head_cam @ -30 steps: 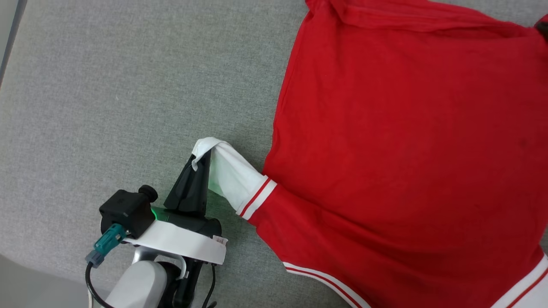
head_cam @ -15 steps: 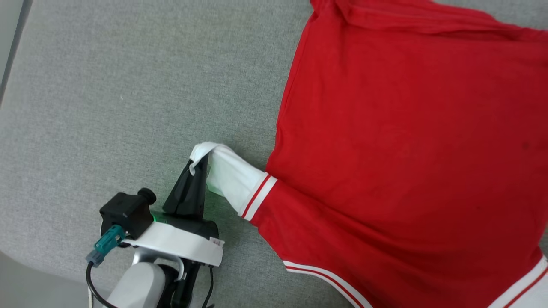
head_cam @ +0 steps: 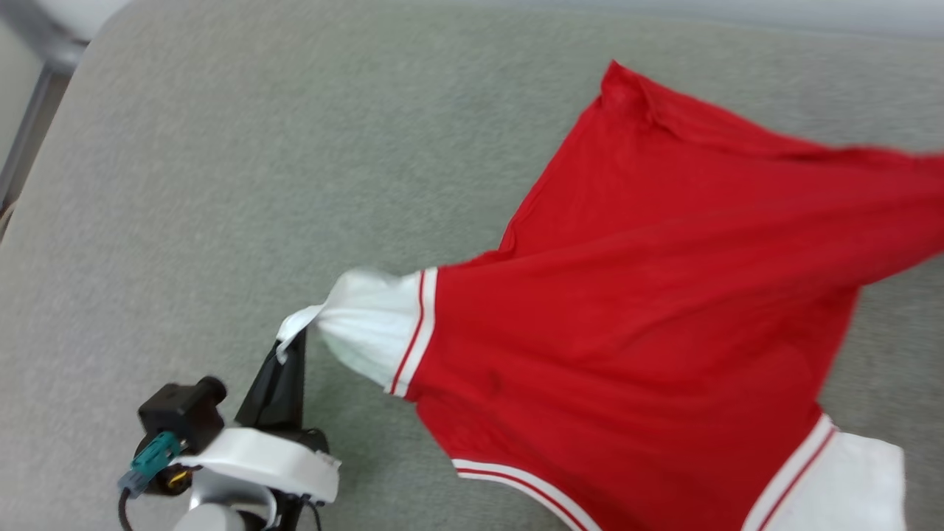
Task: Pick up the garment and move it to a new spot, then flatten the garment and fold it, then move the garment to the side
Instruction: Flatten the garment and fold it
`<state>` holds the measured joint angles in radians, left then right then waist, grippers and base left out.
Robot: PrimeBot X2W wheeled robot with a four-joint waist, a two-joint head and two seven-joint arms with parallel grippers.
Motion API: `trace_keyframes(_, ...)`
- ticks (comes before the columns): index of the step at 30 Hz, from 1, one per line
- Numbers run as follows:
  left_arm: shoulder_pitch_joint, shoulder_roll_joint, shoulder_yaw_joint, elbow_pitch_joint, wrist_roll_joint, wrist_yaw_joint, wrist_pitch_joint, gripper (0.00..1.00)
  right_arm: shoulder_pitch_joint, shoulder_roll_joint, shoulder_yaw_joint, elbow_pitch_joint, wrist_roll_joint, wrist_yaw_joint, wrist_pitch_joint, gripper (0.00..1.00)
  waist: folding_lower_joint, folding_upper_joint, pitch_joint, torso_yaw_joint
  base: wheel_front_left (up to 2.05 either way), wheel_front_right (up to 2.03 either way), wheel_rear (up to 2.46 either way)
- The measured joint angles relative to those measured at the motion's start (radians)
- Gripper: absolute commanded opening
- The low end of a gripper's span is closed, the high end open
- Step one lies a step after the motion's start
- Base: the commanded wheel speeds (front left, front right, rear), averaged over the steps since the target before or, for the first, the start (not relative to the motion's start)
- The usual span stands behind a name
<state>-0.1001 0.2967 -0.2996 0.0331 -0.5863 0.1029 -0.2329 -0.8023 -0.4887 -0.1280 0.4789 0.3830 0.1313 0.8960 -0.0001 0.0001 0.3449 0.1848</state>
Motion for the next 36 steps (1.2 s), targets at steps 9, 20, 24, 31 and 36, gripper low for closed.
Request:
trace_keyframes(9,0.103,0.041,0.042,-0.004,-0.028,0.042,0.032,0.0,0.485,0.088,-0.089,-0.263,0.034,0.0,0.012,0.0,0.0,0.0,-0.107,-0.144,0.0,0.0,0.0)
trace_keyframes(20,0.158,0.045,0.045,0.023,-0.052,0.049,0.038,0.0,0.907,0.312,-0.226,-0.448,0.048,0.0,-0.008,0.0,-0.0001,0.0,-0.193,-0.257,0.0,0.0,0.0)
trace_keyframes(24,0.158,0.047,0.045,0.02,-0.052,0.057,0.043,0.0,0.991,0.386,-0.235,-0.463,0.047,0.0,-0.031,0.0,-0.0001,0.0,-0.208,-0.269,0.0,0.0,0.0)
trace_keyframes(31,0.164,0.058,0.041,-0.004,-0.048,0.071,0.055,0.0,1.006,0.424,-0.228,-0.455,0.073,0.0,-0.208,1.0,-0.0001,0.0,-0.217,-0.271,0.0,0.0,0.0)
trace_keyframes(36,0.159,0.063,0.031,-0.028,-0.038,0.078,0.063,0.0,0.938,0.429,-0.228,-0.459,0.064,0.0,-0.466,1.0,0.0,0.0,-0.213,-0.258,0.0,0.0,0.0)
